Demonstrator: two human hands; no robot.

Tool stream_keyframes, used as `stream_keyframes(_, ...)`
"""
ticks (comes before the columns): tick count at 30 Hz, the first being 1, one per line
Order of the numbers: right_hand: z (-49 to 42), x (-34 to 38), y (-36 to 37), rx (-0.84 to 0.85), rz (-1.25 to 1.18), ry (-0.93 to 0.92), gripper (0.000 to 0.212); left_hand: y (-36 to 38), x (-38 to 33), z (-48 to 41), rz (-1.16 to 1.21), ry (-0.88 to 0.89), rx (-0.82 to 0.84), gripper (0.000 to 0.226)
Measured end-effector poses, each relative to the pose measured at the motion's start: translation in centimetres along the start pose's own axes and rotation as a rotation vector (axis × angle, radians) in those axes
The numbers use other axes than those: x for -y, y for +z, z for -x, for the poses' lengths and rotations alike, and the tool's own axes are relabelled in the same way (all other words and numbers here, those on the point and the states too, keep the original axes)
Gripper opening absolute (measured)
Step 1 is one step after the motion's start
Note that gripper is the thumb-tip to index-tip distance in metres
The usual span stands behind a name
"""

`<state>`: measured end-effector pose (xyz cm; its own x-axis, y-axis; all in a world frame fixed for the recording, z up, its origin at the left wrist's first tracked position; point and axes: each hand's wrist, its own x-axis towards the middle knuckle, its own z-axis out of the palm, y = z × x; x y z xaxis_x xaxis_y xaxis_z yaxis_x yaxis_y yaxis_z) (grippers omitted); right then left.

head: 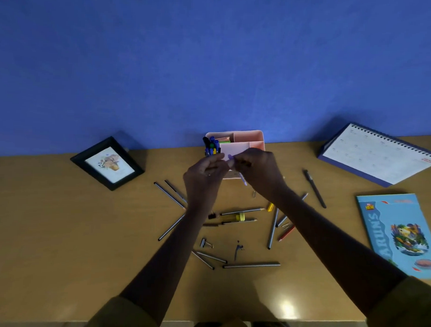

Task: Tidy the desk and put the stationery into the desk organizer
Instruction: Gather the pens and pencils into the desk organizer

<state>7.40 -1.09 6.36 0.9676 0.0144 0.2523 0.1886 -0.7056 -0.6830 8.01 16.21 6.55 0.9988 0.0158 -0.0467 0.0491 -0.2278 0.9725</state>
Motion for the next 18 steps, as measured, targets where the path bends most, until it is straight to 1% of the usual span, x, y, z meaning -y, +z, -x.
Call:
stream_keyframes(4,-1.3,1.0,1.6,-0.020,0.012,-0.054,0.017,-1.0,-0.5,-1.2,-0.009,0.068,-0.015,0.021)
stream_keyframes(9,-2.0,1.5,1.6,-0.017,0.033,-0.081,0.014,-2.0,-1.0,-1.8,-0.060,0.160,-0.060,0.025)
stream_keyframes(11,-1.5,1.1,1.2,-0.025,0.052,-0.021,0.013,-2.3,-0.8,-2.4,-0.086,0.186,-0.095,0.023)
stream_keyframes(14,-0.4,-0.4,-0.1,-0.026,0.058,0.082,0.019,-2.8,-0.5,-3.5,-0.113,0.188,-0.141,0.021)
stream_keyframes(18,1.2,-3.2,-2.7,-0.044,0.122,0.069,0.012,-2.5,0.4,-4.5,-0.156,0.222,-0.149,0.021)
